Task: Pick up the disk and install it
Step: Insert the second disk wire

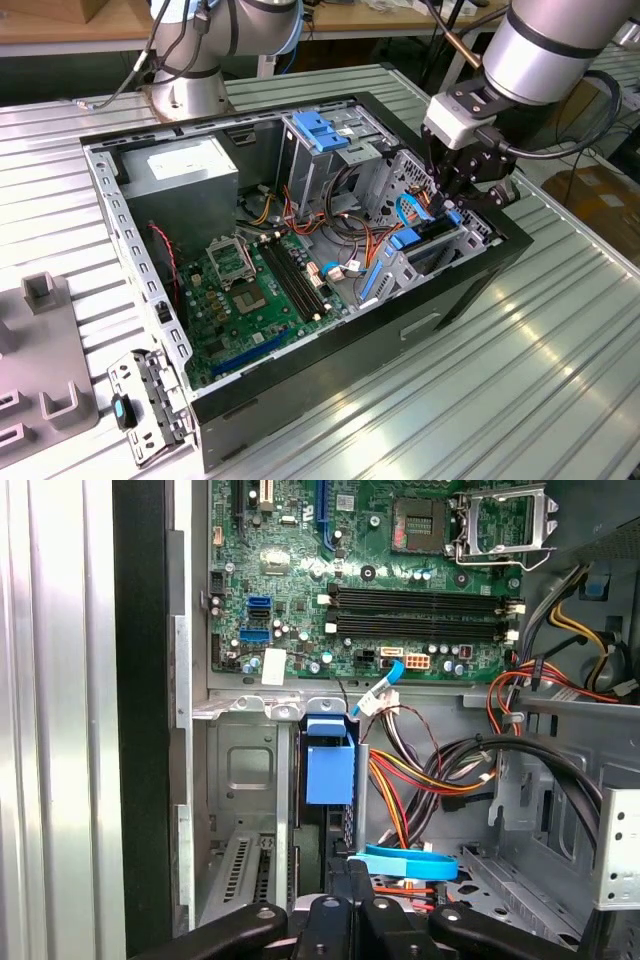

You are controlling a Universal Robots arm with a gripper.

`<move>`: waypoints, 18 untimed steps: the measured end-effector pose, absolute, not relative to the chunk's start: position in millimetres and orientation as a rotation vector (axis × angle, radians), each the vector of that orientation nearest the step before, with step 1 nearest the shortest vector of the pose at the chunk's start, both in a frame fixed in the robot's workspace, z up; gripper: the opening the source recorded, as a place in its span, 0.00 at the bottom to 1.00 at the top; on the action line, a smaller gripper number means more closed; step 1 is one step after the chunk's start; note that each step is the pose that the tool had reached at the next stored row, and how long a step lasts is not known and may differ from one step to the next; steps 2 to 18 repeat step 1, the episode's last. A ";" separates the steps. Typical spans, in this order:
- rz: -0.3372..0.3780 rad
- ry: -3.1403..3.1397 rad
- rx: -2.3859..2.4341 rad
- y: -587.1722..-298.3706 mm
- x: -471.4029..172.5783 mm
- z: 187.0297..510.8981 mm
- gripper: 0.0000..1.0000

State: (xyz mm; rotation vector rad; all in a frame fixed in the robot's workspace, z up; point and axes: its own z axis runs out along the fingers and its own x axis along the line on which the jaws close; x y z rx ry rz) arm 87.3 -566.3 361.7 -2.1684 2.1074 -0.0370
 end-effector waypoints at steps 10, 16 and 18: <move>-0.037 2.107 -2.168 -566.3 87.3 361.8 0.11; -0.037 2.107 -2.168 -566.3 87.3 361.8 0.11; -0.037 2.107 -2.168 -566.3 87.3 361.8 0.11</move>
